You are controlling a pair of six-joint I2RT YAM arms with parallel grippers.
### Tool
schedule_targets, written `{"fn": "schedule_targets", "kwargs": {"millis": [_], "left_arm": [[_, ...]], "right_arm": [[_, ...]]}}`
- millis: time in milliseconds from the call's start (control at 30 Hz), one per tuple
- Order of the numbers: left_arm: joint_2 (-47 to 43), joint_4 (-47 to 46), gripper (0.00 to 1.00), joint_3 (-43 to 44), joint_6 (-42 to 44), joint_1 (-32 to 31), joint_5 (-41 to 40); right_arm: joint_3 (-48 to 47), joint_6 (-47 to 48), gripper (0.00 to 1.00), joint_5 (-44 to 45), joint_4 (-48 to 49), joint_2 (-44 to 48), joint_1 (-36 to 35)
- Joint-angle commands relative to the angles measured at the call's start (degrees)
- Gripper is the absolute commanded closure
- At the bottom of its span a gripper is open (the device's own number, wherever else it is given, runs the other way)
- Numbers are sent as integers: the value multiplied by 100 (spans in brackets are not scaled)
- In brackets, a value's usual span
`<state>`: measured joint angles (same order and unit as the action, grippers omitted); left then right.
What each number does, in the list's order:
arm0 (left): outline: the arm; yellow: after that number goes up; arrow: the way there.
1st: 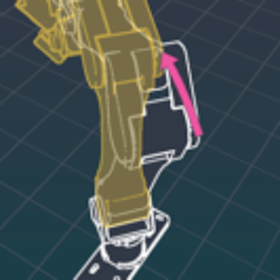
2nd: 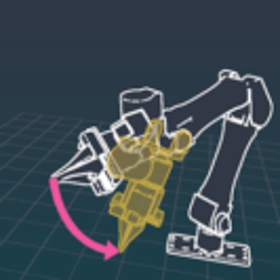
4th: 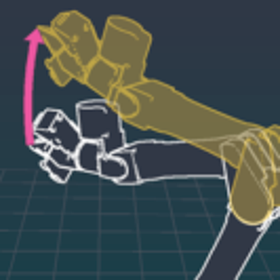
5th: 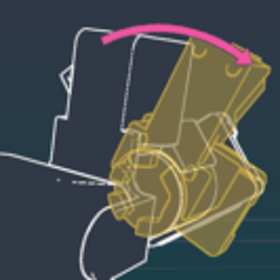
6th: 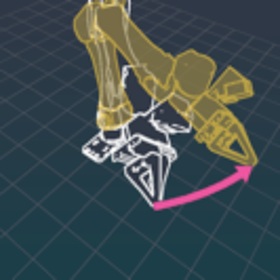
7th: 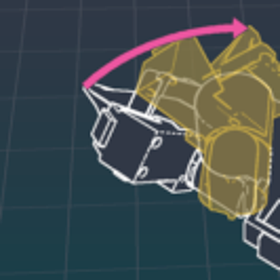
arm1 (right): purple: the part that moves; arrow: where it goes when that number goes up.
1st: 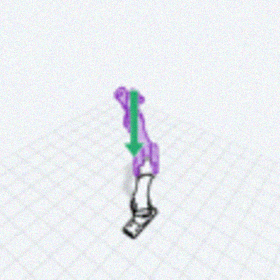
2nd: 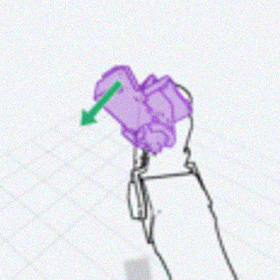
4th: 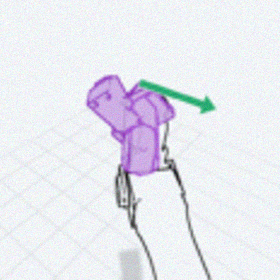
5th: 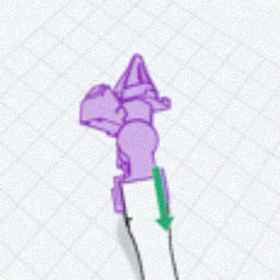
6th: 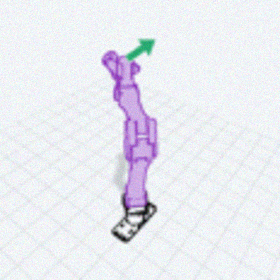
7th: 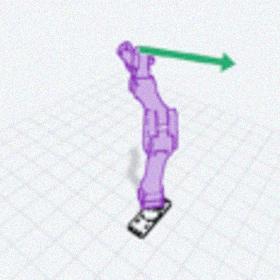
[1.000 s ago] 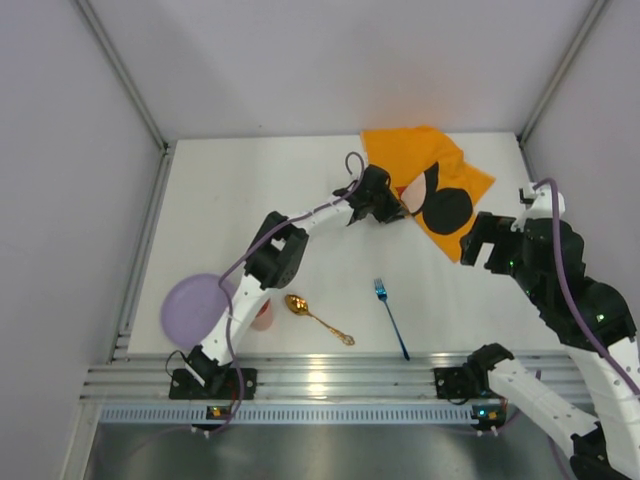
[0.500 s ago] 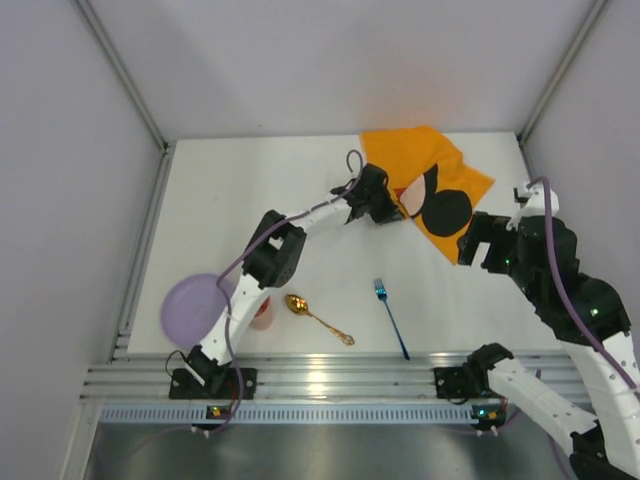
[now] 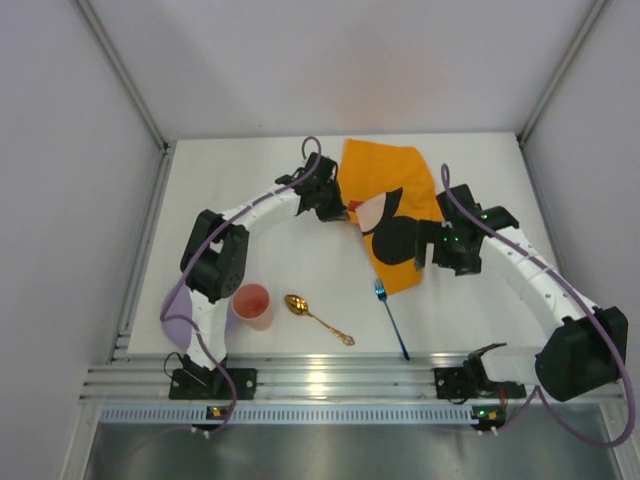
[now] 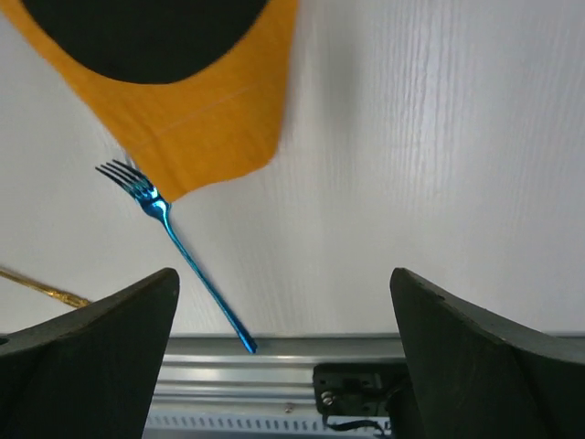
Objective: Set the dinner table for one person
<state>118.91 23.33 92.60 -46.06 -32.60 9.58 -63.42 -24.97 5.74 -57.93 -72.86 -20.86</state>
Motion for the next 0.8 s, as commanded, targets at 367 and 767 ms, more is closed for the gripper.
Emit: {"fn": "schedule_targets", "kwargs": {"millis": [367,767], "left_arm": [[-448,347,100,-321,774,87,561],[-738,935,100,-190,1064,52,527]], "right_arm": [[2711,-2090,0,-2543,3049,325,233],[2607,-2794,6,-1568,4773,-878,30]]}}
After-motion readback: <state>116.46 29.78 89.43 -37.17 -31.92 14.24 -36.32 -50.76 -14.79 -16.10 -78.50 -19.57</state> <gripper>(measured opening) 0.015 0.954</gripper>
